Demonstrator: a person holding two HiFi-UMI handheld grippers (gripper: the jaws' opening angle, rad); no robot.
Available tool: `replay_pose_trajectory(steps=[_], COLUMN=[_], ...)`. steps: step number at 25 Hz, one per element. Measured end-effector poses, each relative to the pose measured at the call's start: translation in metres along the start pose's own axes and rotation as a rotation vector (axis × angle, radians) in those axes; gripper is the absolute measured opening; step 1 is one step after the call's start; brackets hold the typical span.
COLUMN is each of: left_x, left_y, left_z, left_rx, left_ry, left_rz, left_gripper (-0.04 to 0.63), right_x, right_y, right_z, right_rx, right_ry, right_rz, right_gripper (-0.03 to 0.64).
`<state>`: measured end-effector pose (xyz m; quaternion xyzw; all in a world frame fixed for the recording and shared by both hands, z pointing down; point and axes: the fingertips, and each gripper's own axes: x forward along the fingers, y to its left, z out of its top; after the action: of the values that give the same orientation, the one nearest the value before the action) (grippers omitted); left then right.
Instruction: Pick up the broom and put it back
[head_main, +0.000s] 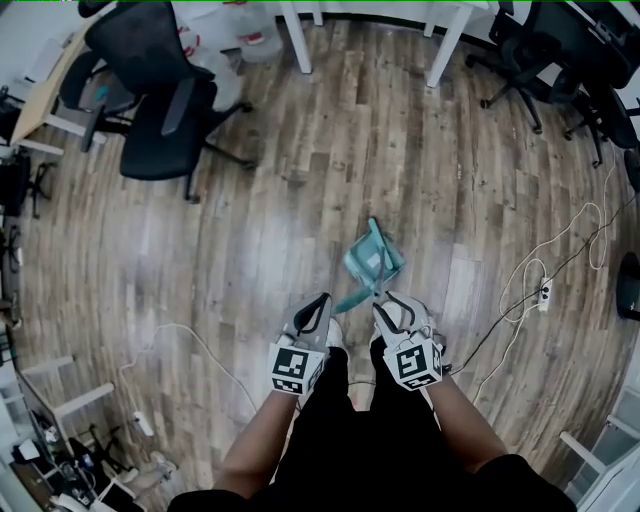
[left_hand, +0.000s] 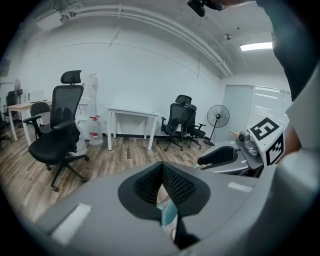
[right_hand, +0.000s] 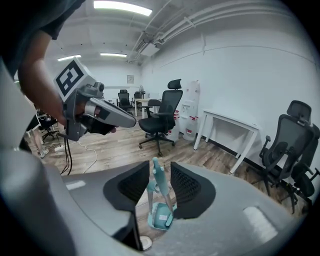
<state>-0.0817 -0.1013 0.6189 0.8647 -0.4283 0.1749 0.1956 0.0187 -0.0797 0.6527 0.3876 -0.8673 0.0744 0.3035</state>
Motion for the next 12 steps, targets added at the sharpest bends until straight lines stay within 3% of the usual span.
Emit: replay_pose_trajectory(steps=[12], left_x=[-0.001], left_y=[0.002], left_z=[-0.01], left_rx=[-0.022], left_ry=[0.015], left_rz=[0.028], left_gripper=[0.016], right_x=[0.031], right_y=[0.003], right_z=[-0.019], right_rx=[0.005], right_ry=[0.046], right_rz=[-0.025], right_gripper=[0.15])
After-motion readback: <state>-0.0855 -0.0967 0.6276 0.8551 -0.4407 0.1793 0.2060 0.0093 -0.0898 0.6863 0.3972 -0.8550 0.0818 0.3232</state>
